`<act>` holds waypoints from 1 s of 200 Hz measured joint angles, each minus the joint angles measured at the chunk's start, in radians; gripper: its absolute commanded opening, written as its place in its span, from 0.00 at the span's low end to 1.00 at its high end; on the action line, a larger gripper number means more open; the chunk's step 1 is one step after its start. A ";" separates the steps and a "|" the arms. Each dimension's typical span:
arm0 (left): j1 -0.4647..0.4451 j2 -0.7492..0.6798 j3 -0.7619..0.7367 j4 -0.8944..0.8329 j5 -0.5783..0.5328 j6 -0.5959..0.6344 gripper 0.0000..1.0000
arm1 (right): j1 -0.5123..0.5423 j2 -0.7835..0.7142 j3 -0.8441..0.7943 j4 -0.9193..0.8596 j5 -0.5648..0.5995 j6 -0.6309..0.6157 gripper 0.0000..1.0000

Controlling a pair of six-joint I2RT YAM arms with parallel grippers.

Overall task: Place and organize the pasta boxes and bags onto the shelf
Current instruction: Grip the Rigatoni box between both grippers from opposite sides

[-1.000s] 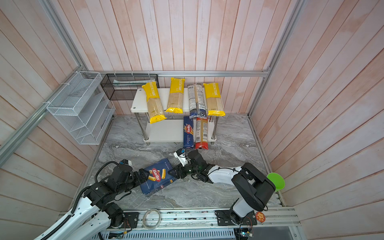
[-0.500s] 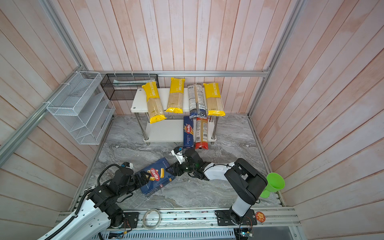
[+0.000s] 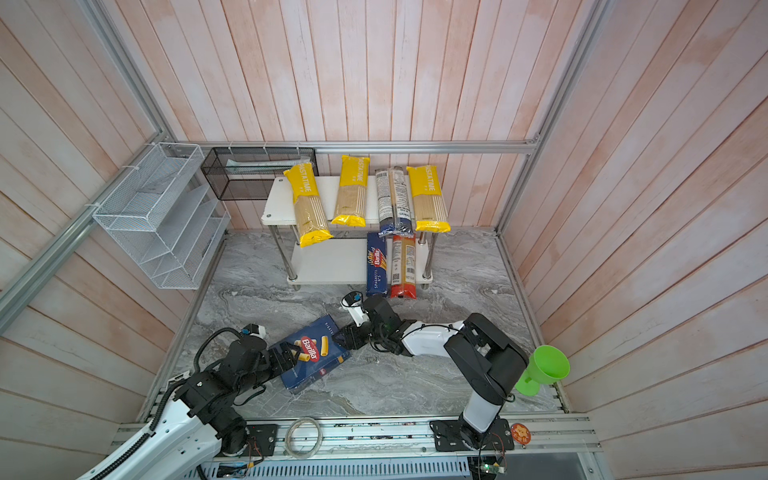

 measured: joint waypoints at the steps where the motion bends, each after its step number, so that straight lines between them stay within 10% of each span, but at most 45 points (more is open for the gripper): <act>1: 0.000 0.000 -0.001 0.000 0.000 0.000 1.00 | 0.000 0.001 0.000 0.000 0.000 0.000 0.59; 200: 0.001 0.043 -0.012 0.131 0.019 0.116 1.00 | 0.043 -0.007 0.006 0.046 0.068 0.099 0.53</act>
